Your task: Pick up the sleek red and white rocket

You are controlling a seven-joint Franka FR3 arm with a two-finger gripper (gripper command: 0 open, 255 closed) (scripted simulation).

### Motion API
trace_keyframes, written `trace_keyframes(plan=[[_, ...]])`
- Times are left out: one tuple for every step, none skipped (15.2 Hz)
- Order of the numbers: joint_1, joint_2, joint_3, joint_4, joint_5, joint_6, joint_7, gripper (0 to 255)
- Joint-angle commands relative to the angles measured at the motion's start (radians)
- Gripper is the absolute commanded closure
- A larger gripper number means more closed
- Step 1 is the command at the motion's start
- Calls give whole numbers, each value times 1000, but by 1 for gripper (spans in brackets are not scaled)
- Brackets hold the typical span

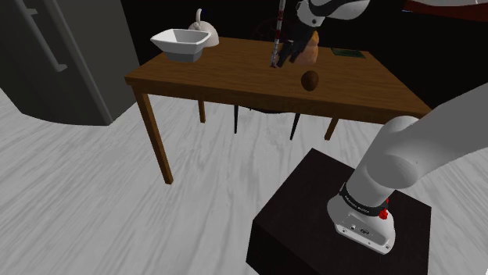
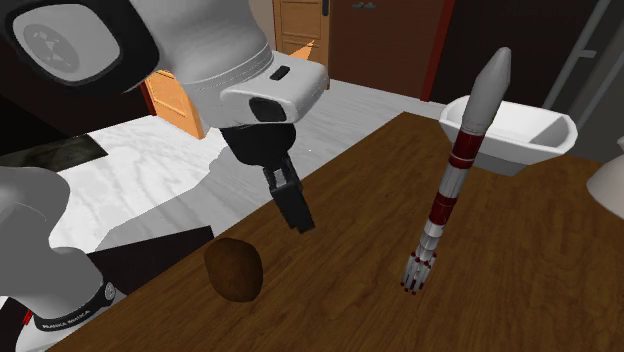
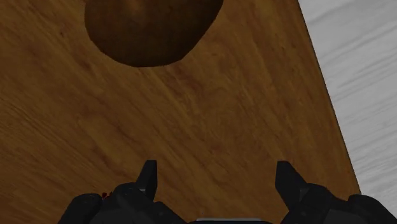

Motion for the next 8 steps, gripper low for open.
trace_keyframes(plan=[[13,50,-44,28,23,61,-58,0],[22,75,-67,46,39,87,-89,0],[31,101,-90,65,58,111,-121,0],[42,128,-113,86,80,134,-154,0],[53,156,-137,108,105,155,-189,0],[65,184,-162,131,133,174,-225,0],[78,213,-187,156,165,191,-264,0],[92,243,-212,182,201,206,-304,0]])
